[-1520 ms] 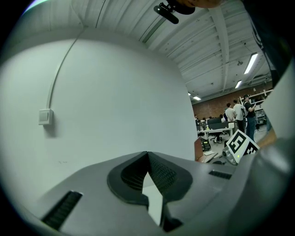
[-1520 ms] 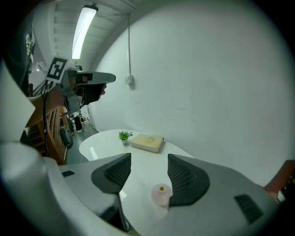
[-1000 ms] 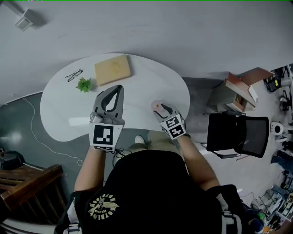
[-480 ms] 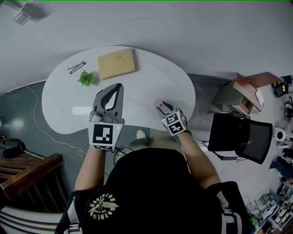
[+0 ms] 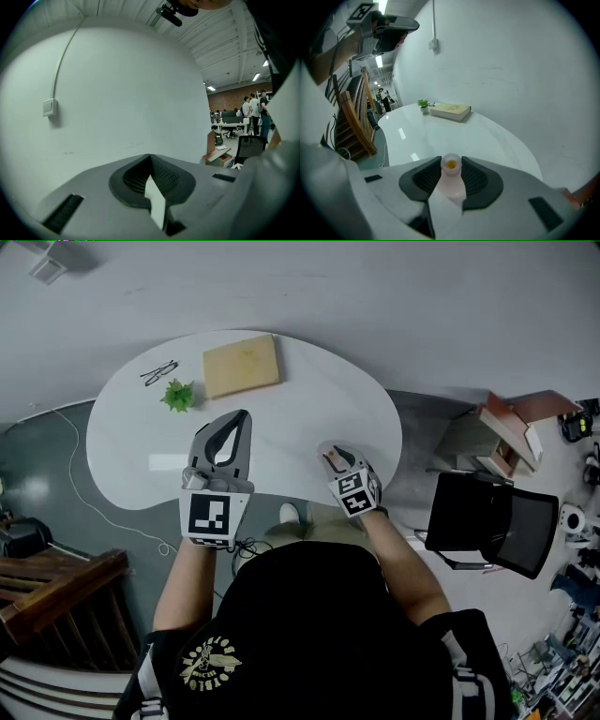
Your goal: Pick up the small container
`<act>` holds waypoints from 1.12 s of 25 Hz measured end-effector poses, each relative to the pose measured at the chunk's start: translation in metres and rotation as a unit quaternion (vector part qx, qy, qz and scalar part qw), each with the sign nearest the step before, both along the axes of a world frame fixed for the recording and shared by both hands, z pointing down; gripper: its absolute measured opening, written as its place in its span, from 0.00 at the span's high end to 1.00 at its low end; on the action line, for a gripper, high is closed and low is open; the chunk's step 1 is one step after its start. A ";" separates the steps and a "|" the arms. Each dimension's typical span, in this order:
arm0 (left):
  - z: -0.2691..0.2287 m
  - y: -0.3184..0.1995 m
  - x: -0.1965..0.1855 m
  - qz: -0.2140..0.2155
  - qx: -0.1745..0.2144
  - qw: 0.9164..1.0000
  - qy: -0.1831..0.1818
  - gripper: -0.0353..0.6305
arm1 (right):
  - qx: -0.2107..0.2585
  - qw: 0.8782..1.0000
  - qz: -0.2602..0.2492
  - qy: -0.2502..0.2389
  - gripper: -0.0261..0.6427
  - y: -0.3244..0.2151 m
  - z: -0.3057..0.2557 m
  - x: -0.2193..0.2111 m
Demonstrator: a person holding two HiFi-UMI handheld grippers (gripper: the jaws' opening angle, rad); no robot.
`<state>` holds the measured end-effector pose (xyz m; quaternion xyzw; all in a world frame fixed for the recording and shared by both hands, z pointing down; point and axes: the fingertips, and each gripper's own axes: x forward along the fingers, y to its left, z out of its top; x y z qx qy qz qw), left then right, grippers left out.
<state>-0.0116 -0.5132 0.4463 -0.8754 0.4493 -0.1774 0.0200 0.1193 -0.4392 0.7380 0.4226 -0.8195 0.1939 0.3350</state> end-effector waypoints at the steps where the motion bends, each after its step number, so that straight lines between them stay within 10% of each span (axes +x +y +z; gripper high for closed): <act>1: -0.002 0.001 0.000 0.001 0.001 1.000 0.000 0.93 | -0.001 1.000 0.006 -0.005 0.74 0.001 -0.002 0.001; 28: -0.048 0.030 0.002 0.031 0.041 0.999 0.018 0.93 | 0.040 0.998 0.005 -0.043 0.74 -0.006 -0.163 -0.009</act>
